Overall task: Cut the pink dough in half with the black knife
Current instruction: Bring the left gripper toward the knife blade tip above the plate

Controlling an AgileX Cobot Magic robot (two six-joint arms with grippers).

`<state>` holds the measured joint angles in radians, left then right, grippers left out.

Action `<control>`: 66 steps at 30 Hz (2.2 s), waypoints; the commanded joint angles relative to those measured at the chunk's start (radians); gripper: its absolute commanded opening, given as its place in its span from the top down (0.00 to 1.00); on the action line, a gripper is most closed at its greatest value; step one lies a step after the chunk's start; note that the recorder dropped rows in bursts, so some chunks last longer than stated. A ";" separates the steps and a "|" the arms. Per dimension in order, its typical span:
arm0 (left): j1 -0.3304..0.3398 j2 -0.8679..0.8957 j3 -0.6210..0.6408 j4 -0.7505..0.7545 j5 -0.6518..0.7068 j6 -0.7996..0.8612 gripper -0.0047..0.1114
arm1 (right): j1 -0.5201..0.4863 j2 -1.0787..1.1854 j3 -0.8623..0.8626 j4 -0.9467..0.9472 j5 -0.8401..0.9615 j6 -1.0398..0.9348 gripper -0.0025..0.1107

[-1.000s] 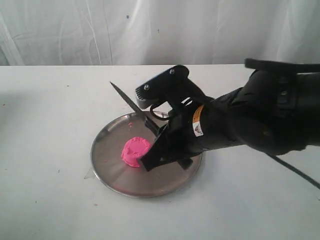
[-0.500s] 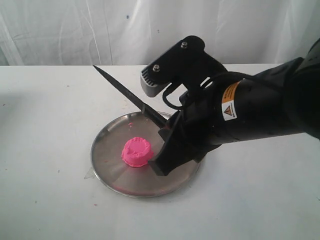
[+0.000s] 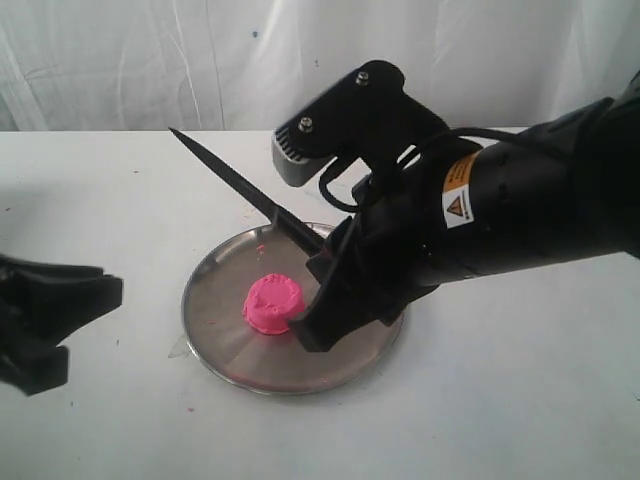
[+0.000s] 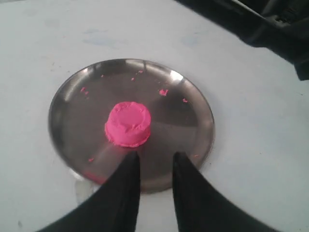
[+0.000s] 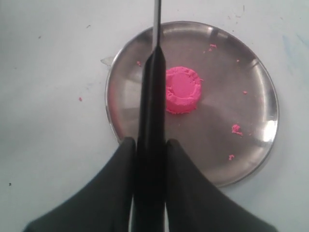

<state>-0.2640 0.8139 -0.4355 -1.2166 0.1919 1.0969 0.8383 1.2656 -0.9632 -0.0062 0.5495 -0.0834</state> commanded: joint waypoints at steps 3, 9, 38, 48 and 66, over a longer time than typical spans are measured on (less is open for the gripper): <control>-0.004 0.244 -0.130 -0.409 0.042 0.520 0.69 | 0.004 -0.009 -0.056 0.051 -0.009 -0.035 0.98; -0.004 0.407 -0.195 -0.528 0.049 0.689 0.80 | 0.004 -0.005 -0.077 0.066 -0.007 0.040 0.98; -0.002 0.555 -0.357 -0.528 0.136 0.872 0.88 | -0.002 0.051 -0.077 0.112 -0.003 0.115 0.98; -0.002 0.546 -0.357 -0.528 0.182 0.900 0.88 | -0.002 0.052 -0.077 0.114 0.024 0.117 0.98; -0.002 0.511 -0.357 -0.528 0.186 0.919 0.88 | -0.002 0.052 -0.073 0.114 0.032 0.133 0.98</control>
<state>-0.2658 1.3371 -0.7878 -1.7219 0.3539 1.9550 0.8383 1.3173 -1.0347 0.1066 0.5784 0.0440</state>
